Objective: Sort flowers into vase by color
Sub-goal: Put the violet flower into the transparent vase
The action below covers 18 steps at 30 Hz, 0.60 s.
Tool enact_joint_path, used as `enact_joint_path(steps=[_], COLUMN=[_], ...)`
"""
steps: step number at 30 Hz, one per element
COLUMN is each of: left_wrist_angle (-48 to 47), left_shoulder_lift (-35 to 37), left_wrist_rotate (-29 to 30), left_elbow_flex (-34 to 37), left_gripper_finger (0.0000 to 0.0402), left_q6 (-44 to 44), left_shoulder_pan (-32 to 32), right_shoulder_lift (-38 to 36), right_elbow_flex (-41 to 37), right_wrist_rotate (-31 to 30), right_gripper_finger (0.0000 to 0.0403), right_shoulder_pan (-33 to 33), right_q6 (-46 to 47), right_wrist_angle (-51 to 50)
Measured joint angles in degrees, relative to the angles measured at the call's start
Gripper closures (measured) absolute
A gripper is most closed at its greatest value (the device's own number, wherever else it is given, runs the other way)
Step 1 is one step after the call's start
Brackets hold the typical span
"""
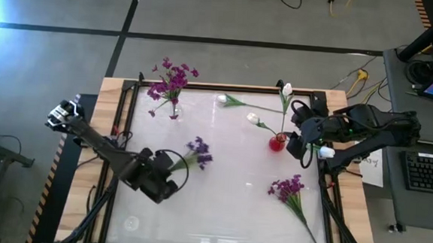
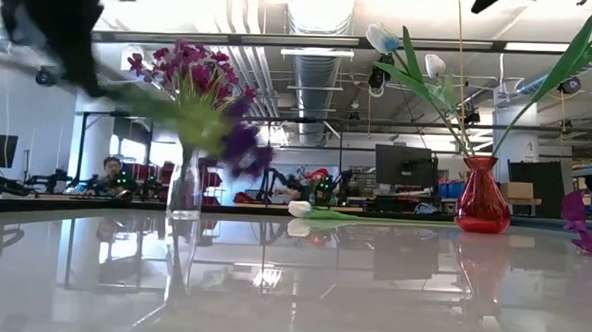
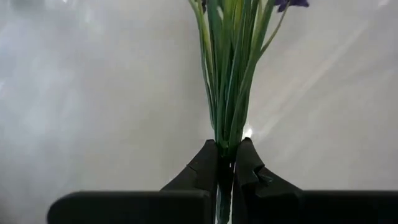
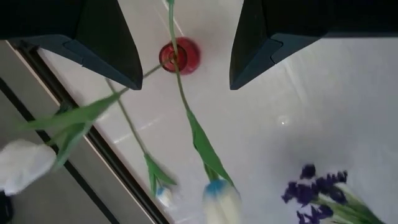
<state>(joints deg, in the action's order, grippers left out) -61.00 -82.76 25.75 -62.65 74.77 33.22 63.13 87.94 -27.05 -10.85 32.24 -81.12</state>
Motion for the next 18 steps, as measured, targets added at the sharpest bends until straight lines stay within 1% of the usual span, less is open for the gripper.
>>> enact_joint_path(steps=[3,5,7,10,13,15,18], left_wrist_angle=[4.6,10.1,16.7,25.5,36.6,45.2,58.3], left_shoulder_lift=[0.1,0.2,0.2,0.2,0.3,0.3,0.4], left_wrist_rotate=[7.0,10.7,12.3,12.3,11.6,9.5,5.4], left_elbow_flex=[-2.8,-4.3,-5.0,-4.9,-2.3,-0.2,3.1], left_gripper_finger=[0.0402,0.0402,0.0401,0.0401,0.0401,0.0401,0.0401], left_q6=[-7.6,-15.8,-25.1,-38.1,-52.0,-59.9,-68.3], left_shoulder_pan=[1.3,1.7,1.8,1.8,1.9,1.7,0.1], right_shoulder_lift=[0.0,0.0,0.0,0.0,0.0,0.0,0.0], right_elbow_flex=[0.0,0.0,0.0,0.0,0.0,0.0,0.0], right_wrist_rotate=[0.0,0.0,-0.1,0.0,0.0,0.0,0.0], right_gripper_finger=[0.017,0.017,0.017,0.017,0.017,0.017,0.017], right_shoulder_pan=[0.0,0.0,0.0,0.0,-0.3,-0.9,-2.3], right_q6=[-2.3,-4.5,-6.9,-10.3,-12.5,-13.6,-15.7], right_wrist_angle=[1.9,3.9,6.2,9.0,10.4,11.2,13.3])
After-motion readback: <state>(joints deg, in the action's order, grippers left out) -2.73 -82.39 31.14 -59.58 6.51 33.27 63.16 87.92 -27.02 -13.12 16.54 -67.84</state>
